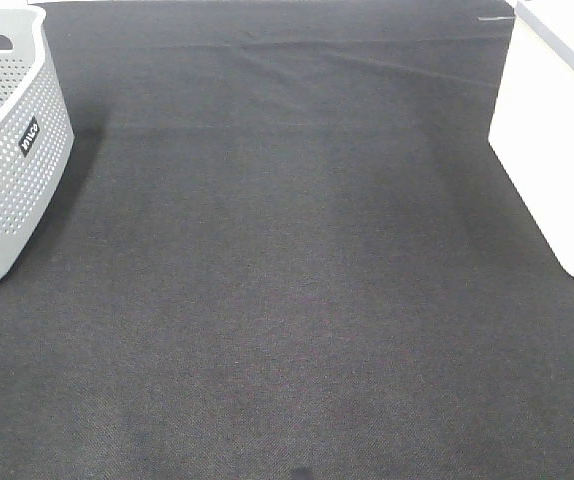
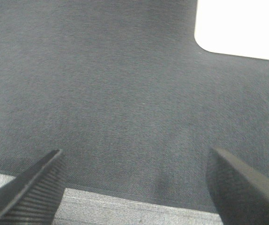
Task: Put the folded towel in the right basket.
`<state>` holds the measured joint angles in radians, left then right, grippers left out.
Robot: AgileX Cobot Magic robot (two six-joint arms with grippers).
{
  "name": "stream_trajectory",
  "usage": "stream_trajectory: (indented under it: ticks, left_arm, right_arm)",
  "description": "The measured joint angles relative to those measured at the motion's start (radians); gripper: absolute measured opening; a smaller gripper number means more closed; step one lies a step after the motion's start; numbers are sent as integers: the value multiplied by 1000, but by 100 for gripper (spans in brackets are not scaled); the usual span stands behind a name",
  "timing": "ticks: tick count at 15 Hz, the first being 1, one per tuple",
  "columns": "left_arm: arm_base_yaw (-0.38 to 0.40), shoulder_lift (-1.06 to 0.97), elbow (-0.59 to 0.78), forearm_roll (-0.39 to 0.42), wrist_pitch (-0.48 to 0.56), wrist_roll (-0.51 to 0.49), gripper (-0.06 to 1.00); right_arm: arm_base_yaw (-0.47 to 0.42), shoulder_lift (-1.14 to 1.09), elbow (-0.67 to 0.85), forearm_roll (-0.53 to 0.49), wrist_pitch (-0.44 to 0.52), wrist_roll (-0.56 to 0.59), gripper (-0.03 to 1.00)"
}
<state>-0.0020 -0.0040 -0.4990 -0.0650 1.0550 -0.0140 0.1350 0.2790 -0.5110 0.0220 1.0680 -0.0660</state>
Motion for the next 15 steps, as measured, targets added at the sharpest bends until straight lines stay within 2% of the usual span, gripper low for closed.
stream_trajectory:
  ticks: [7, 10, 12, 15]
  left_arm:
    - [0, 0, 0, 0, 0, 0, 97]
    - [0, 0, 0, 0, 0, 0, 97]
    - [0, 0, 0, 0, 0, 0, 97]
    - [0, 0, 0, 0, 0, 0, 97]
  right_arm:
    - [0, 0, 0, -3, 0, 8, 77]
    - [-73, -10, 0, -2, 0, 8, 77]
    - [-107, -79, 0, -2, -2, 8, 77]
    - [-109, -224, 0, -2, -2, 8, 77]
